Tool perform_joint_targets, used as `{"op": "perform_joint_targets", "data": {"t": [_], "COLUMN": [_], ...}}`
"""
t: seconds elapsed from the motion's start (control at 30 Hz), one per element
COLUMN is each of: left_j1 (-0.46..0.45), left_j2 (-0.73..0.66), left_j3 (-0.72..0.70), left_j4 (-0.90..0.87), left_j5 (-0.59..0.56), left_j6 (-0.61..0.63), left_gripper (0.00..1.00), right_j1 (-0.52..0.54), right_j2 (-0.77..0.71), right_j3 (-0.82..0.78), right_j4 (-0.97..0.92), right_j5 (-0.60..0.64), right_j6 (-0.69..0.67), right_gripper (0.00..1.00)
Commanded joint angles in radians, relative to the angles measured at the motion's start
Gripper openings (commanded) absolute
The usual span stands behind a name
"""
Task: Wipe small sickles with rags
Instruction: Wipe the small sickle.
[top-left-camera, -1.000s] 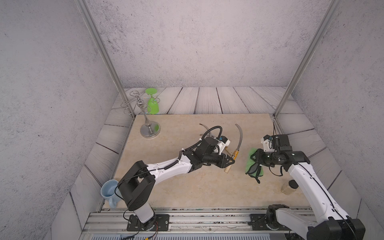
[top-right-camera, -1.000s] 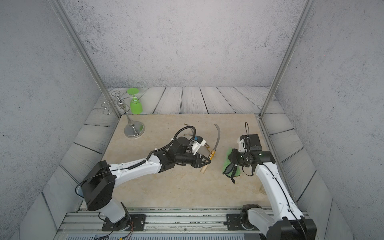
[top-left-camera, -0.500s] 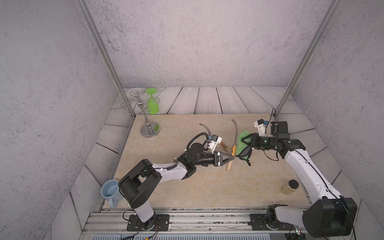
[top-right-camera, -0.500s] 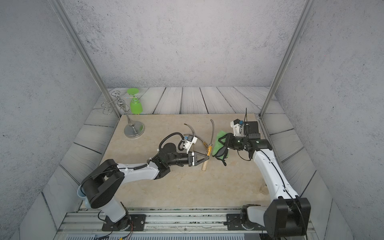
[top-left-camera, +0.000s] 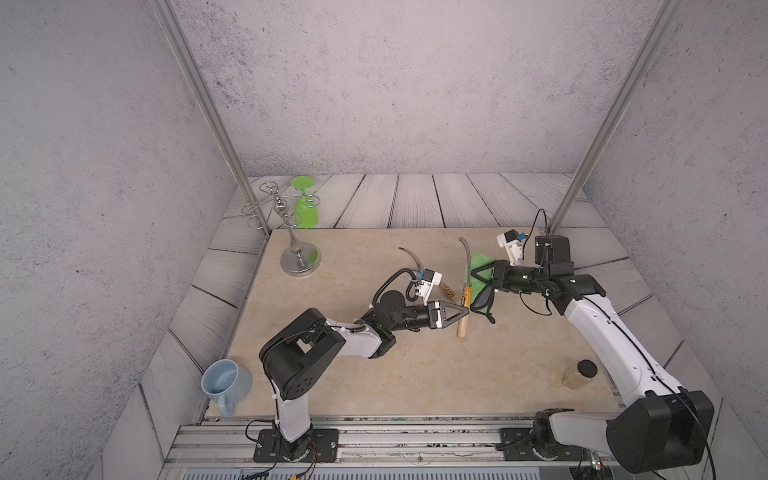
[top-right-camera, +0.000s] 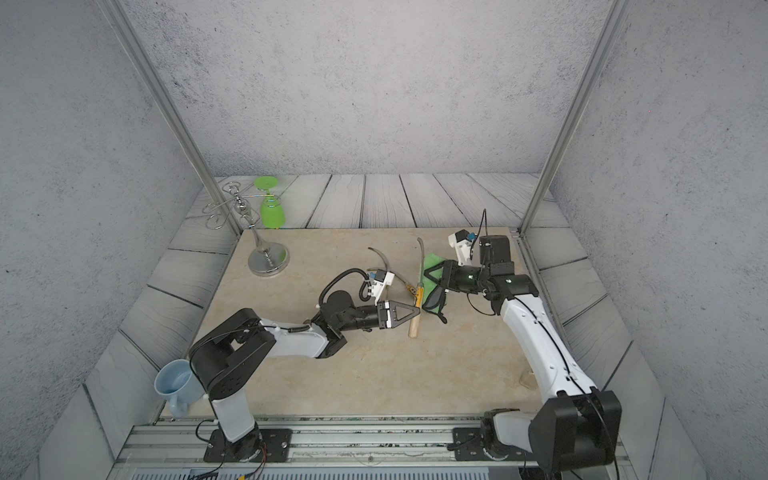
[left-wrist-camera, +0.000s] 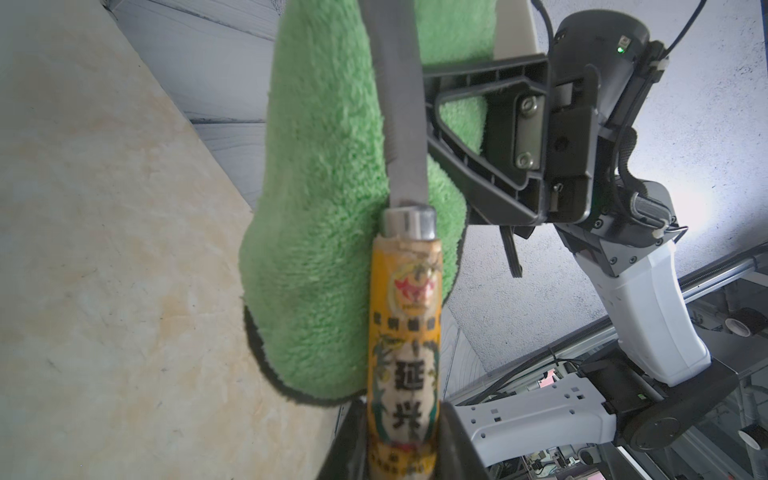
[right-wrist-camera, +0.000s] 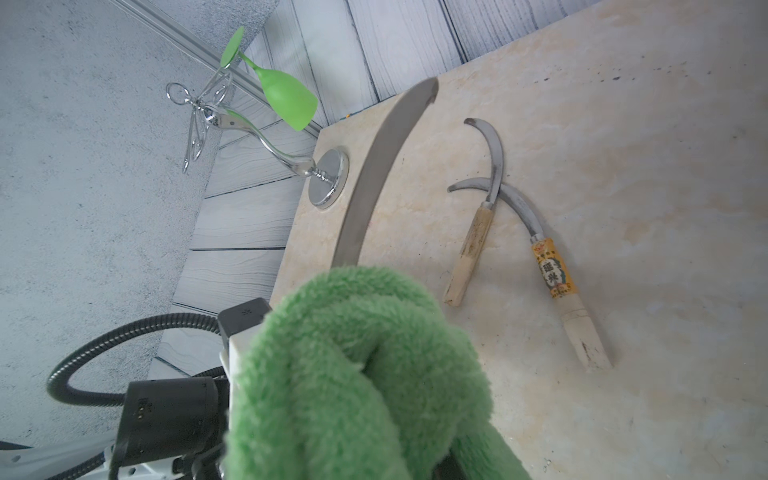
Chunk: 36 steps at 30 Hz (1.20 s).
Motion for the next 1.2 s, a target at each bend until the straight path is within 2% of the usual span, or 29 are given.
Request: {"op": "perform_joint_targets", "data": {"t": [0.0, 0.83, 1.0, 1.17], "left_j1": [0.016, 0.175, 0.200, 0.201], "left_j2": [-0.004, -0.005, -0.035, -0.094], "left_j3": [0.030, 0.103, 0.074, 0.024], "left_j4": [0.060, 0.065, 0.034, -0.018], "left_j5": [-0.005, -0.018, 0.003, 0.028], "left_j6": [-0.018, -0.049, -0.033, -0.003], "left_gripper": [0.00, 0.00, 0.00, 0.00], "right_j1": [0.039, 0.222, 0.221, 0.185], "right_j2": [-0.025, -0.199, -0.298, -0.271], "right_j3": [-0.024, -0.267, -0.296, -0.221], "right_j4": [0.033, 0.169, 0.046, -0.076], "right_j5": [-0.061, -0.022, 0.087, 0.175], "right_j6": [0.025, 0.208, 0.165, 0.096], "right_gripper": [0.29, 0.29, 0.30, 0.31]}}
